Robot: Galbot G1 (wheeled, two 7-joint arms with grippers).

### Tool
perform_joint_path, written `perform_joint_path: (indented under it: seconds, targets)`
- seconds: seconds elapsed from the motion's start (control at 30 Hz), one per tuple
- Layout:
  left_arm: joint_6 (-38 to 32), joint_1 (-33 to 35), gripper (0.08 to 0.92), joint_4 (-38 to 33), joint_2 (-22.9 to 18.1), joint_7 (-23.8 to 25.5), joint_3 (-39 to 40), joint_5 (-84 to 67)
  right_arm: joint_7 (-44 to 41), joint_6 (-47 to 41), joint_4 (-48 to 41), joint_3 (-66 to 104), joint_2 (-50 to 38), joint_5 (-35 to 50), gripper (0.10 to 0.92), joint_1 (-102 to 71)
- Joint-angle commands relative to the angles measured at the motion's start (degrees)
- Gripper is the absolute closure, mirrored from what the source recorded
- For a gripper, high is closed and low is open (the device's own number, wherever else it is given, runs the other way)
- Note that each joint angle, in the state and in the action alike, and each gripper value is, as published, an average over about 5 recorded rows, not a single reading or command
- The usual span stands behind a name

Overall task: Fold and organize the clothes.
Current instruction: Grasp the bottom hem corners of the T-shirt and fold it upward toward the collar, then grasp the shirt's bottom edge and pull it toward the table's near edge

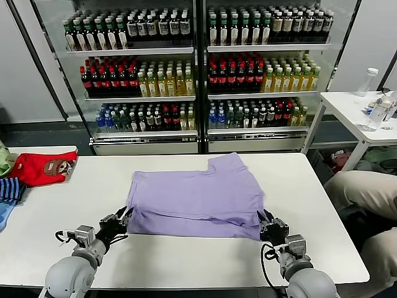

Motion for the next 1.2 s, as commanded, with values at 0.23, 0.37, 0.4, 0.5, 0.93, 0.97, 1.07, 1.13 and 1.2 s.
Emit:
perform_joint_path:
  seconds: [0.23, 0.37, 0.4, 0.5, 0.93, 0.97, 1.07, 1.13, 1.2]
  targets:
    - [3.0, 5.9, 0.357, -3.5, 0.5, -1.5, -0.4, -4.5, 2.1, -2.5, 5.1, 1.9, 0.1, 0.9, 0.271, -8.0]
    - [5.2, 5.6, 0.246, -2.7, -0.1, -3.8, -0.6, -4.4, 4.1, -4.6, 4.2, 0.8, 1.4, 2.1, 0.208, -8.0]
    - [5.7, 5.7, 0.226, -2.6, -0.1, -4.3, -0.7, -4.4, 4.5, -4.9, 4.1, 0.6, 1.5, 2.6, 0.205, -8.0]
    - [6.3, 6.2, 0.187, -2.6, 0.1, -4.9, -1.0, -4.4, 5.1, -5.2, 3.4, 0.4, 1.9, 4.0, 0.224, -7.7]
    - [5.9, 6.8, 0.477, -3.3, -1.2, -4.7, -0.6, -4.7, 5.1, -4.7, 1.1, -0.4, 2.7, 4.9, 0.586, -6.2]
    - [5.8, 6.7, 0.503, -3.3, -1.3, -4.6, -0.6, -4.8, 5.0, -4.6, 1.1, -0.3, 2.7, 5.0, 0.612, -6.1]
    - [5.2, 6.7, 0.589, -3.5, -1.5, -4.5, -0.5, -4.9, 4.7, -4.3, 1.3, -0.1, 2.6, 5.0, 0.698, -6.2]
    - [4.5, 6.8, 0.65, -3.9, -1.5, -4.5, -0.5, -5.5, 4.3, -4.4, 1.7, 0.2, 2.3, 5.3, 0.759, -6.6]
    - [3.2, 7.3, 0.702, -4.4, -1.5, -4.4, -0.5, -6.5, 3.7, -4.6, 2.5, 0.7, 1.6, 5.8, 0.811, -7.4]
